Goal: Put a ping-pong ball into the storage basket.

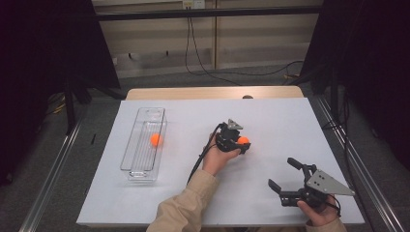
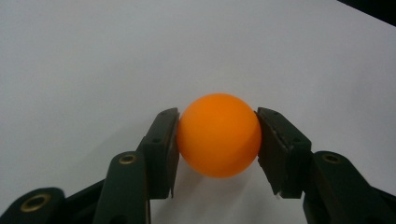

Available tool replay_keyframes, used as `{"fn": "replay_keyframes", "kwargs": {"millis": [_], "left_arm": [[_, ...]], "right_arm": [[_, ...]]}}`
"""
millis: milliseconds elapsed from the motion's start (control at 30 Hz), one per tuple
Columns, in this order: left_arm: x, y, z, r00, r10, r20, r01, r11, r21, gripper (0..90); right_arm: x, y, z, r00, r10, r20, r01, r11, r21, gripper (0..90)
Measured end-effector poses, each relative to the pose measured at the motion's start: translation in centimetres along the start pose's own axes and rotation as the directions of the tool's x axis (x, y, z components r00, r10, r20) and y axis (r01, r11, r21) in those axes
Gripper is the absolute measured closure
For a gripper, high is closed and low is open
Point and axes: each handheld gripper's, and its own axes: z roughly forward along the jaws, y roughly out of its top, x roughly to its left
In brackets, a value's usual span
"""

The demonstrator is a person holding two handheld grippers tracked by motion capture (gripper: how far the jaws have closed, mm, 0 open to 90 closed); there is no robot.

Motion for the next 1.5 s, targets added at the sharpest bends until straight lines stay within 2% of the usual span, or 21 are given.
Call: {"fn": "replay_keyframes", "kwargs": {"millis": [467,800,1100,1500], "left_arm": [[0.5,-0.5,-1.4,1.0000,0.004,0.000,-0.004,1.0000,0.006,50.9],[0.5,-0.9,-2.2,0.9998,0.004,0.019,-0.004,1.0000,0.007,50.9],[0.6,-1.1,-2.9,0.9997,0.012,0.020,-0.012,0.9999,0.010,50.8],[1.0,-1.5,-3.7,0.9996,0.001,0.028,-0.002,0.9999,0.016,50.8]], "right_arm": [[0.0,0.0,0.1,1.0000,-0.002,-0.001,0.002,1.000,0.005,4.1],[0.1,0.0,0.1,1.0000,-0.002,-0.002,0.002,1.000,0.006,4.1],[0.1,0.0,0.1,1.0000,-0.002,-0.003,0.002,1.000,0.005,4.0],[0.1,0.0,0.2,1.0000,-0.005,-0.005,0.005,1.000,0.006,4.2]]}}
